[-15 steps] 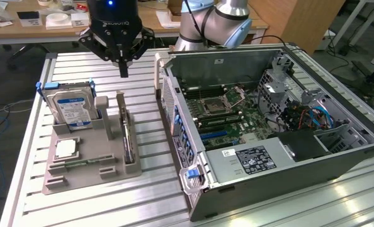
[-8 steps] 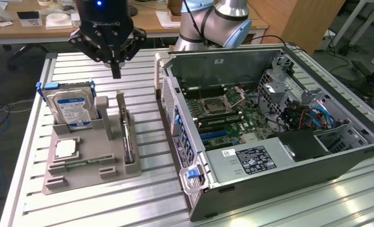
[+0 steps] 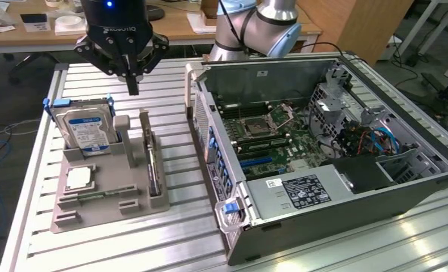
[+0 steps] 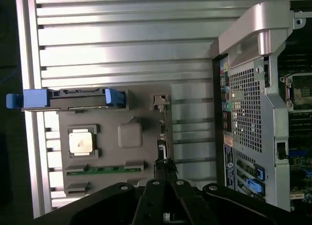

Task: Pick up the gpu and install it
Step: 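Reach for the gpu, then pick up the gpu and move the gpu toward the slot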

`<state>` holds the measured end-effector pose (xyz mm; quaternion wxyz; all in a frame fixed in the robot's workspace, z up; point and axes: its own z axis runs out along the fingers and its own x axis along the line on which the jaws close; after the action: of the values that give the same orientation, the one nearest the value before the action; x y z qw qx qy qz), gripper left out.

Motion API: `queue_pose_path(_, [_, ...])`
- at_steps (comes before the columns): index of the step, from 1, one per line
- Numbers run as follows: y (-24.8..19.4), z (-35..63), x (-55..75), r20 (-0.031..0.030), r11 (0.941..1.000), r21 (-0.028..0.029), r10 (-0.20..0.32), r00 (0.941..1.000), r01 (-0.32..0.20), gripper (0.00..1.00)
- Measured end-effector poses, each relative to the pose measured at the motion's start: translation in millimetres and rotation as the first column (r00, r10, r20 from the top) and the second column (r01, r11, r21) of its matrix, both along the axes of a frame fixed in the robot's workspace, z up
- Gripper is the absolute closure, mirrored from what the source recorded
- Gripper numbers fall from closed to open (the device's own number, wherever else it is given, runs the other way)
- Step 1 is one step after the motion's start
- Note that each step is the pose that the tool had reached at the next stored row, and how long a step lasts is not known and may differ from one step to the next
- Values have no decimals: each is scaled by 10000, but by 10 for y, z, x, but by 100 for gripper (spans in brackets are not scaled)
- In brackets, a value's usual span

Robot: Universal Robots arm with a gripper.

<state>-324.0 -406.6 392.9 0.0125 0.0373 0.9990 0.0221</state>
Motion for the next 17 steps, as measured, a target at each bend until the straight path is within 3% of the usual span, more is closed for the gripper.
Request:
queue_pose_path(13, [0,0,-1,0,10000,0,-1,10000,1,89])
queue_pose_path(15, [0,0,-1,0,10000,0,-1,10000,1,83])
queue_pose_path(17, [0,0,-1,0,10000,0,-1,10000,1,71])
